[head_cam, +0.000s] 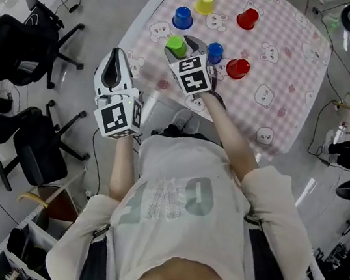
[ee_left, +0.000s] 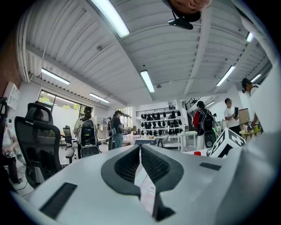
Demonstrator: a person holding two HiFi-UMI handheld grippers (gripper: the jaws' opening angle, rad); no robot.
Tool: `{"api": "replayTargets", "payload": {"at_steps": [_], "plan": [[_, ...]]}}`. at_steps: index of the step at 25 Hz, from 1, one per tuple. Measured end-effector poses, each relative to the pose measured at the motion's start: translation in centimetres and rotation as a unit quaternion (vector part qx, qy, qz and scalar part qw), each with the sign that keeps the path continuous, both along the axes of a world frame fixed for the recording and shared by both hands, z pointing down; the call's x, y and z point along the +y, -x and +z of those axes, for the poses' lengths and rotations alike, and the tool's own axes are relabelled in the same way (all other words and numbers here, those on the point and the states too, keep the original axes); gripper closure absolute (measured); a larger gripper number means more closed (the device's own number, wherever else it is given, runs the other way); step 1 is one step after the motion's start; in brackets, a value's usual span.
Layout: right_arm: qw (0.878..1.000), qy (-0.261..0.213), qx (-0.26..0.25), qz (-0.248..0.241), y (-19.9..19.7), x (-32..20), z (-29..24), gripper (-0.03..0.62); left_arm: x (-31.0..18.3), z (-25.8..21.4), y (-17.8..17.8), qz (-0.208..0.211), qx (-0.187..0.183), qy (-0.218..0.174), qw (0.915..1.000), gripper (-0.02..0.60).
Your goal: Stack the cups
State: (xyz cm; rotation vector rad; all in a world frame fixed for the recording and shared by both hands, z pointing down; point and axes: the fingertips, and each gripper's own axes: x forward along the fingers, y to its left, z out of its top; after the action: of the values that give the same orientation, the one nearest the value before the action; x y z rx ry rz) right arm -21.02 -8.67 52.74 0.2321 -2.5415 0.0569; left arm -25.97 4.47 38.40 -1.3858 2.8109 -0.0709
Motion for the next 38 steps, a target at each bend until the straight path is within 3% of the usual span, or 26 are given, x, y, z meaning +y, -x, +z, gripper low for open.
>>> {"api": "replayTargets", "payload": {"at_steps": [5,9,14,18,23,27,33,38], "plan": [[1.000,-0.007,0.022,-0.007,0.7,0.2,1.1,0.378,1.7,0.4,0.6,-0.019,0.004,0.004,0.9998,0.548],[1.000,-0.014,0.016,-0.011,0.7,0.2,0.5,0.378,1.9,0.5,0.6,-0.021,0.005,0.004,0.9997,0.548],[1.000,-0.007,-0.023,0.001,-0.4,-0.3,-2.6,0.379,0.6,0.5,0.1,-0.002,0.001,0.002,1.0000,0.548],[0.998,-0.014,-0.066,0.021,-3.6,-1.4,-7.5,0.379,-2.2,0.3,-1.5,0.034,-0.004,-0.002,0.9994,0.548],[0.990,-0.036,-0.102,0.091,-9.6,-4.7,-12.5,0.379,-6.9,-0.9,-4.1,0.103,-0.015,-0.009,0.9946,0.548],[0.979,-0.066,-0.102,0.161,-15.7,-7.1,-13.7,0.379,-10.0,-1.6,-7.1,0.159,-0.024,-0.016,0.9869,0.548],[0.959,-0.070,-0.086,0.259,-24.1,-10.1,-12.2,0.379,-13.8,-2.7,-10.5,0.222,-0.034,-0.022,0.9743,0.548],[0.948,-0.053,-0.050,0.309,-28.3,-11.6,-8.3,0.379,-15.1,-3.2,-11.7,0.245,-0.038,-0.022,0.9686,0.548]]}}
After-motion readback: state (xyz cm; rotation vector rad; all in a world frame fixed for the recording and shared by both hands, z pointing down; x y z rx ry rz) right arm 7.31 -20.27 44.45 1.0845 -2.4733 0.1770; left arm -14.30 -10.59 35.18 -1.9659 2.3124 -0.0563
